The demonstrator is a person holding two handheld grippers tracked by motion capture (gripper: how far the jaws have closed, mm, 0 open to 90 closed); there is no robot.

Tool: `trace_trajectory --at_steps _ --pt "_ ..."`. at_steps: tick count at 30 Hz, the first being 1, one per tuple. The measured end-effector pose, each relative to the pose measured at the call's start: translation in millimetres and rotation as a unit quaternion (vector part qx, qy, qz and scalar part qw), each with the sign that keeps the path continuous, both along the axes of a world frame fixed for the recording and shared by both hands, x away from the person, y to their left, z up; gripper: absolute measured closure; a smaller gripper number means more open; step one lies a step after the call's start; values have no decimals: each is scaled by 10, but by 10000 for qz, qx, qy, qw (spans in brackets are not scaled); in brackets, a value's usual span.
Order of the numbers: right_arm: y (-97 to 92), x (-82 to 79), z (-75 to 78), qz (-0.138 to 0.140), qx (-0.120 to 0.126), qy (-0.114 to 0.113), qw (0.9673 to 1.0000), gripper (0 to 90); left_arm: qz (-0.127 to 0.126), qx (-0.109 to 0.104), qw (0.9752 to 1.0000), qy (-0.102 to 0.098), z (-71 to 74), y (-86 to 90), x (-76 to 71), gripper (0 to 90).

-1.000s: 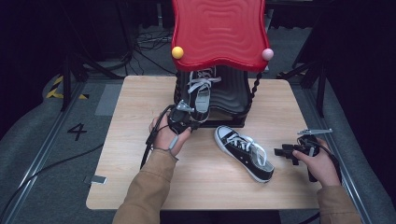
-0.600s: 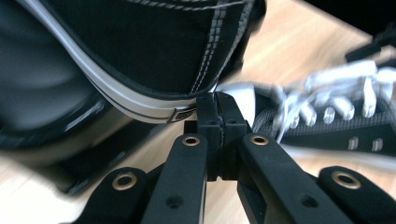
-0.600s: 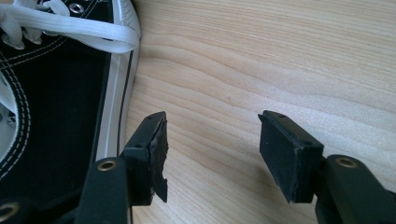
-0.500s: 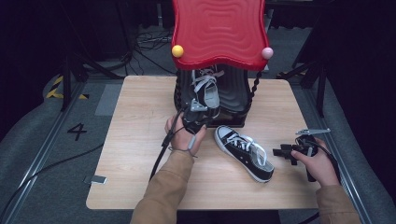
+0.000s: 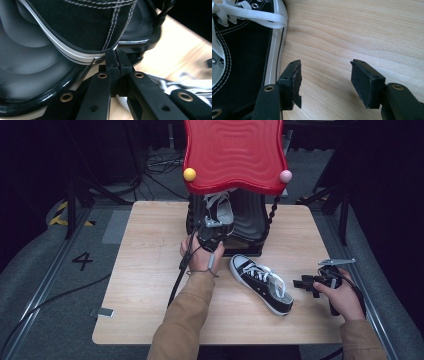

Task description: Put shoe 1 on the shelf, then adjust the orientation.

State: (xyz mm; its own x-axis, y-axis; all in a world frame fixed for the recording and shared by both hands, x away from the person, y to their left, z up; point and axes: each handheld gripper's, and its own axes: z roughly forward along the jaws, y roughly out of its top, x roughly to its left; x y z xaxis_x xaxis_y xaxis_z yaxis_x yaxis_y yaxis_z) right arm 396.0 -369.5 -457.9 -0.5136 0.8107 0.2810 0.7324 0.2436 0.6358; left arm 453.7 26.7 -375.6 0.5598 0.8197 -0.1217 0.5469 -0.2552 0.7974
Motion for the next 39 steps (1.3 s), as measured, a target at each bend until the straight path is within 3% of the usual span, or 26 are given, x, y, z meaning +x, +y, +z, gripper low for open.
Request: trace_trajectory --at_steps 5,7,8,9,10,11,15,17,20,22,23,29,33,36,39 --pt "22 -1 -10 39 -26 11 10000 425 285 -97 9995 45 -11 8 73 900" --pt "20 0 -11 38 -25 10 10000 425 671 144 9976 -44 13 48 121 900" --pt "17 1 -13 31 -20 19 10000 424 741 25 9972 120 15 107 157 900" --pt "14 2 -16 23 -19 24 10000 424 668 -183 9972 296 0 148 189 900" --pt "11 4 -19 18 -21 32 10000 424 478 -129 9984 282 -10 140 197 900" --pt "6 9 -23 15 -15 38 10000 424 382 31 9992 133 -17 98 192 900" --pt "10 13 -25 15 -36 42 10000 424 259 136 9995 129 -3 13 211 899" --pt "18 7 -17 27 -34 26 10000 423 259 326 9991 20 11 1 195 895" --pt "13 4 -4 19 -18 -2 10000 423 181 233 9995 99 44 59 156 866" --pt "7 7 -4 11 -21 -2 10000 422 154 288 9994 115 58 75 136 837" --pt "6 6 -2 13 -18 -1 10000 422 56 386 9991 139 78 107 86 815" --pt "4 -15 50 -5 -14 -59 10000 424 -90 383 9989 241 116 180 -55 724" --pt "7 -37 104 48 -81 -123 9999 446 -212 501 9979 363 154 241 -179 657" --pt "15 -63 150 127 -155 -60 9998 497 -335 359 9980 399 179 313 -274 586" --pt "32 -84 193 167 -200 -28 9997 534 -402 404 9970 531 180 393 -364 545"
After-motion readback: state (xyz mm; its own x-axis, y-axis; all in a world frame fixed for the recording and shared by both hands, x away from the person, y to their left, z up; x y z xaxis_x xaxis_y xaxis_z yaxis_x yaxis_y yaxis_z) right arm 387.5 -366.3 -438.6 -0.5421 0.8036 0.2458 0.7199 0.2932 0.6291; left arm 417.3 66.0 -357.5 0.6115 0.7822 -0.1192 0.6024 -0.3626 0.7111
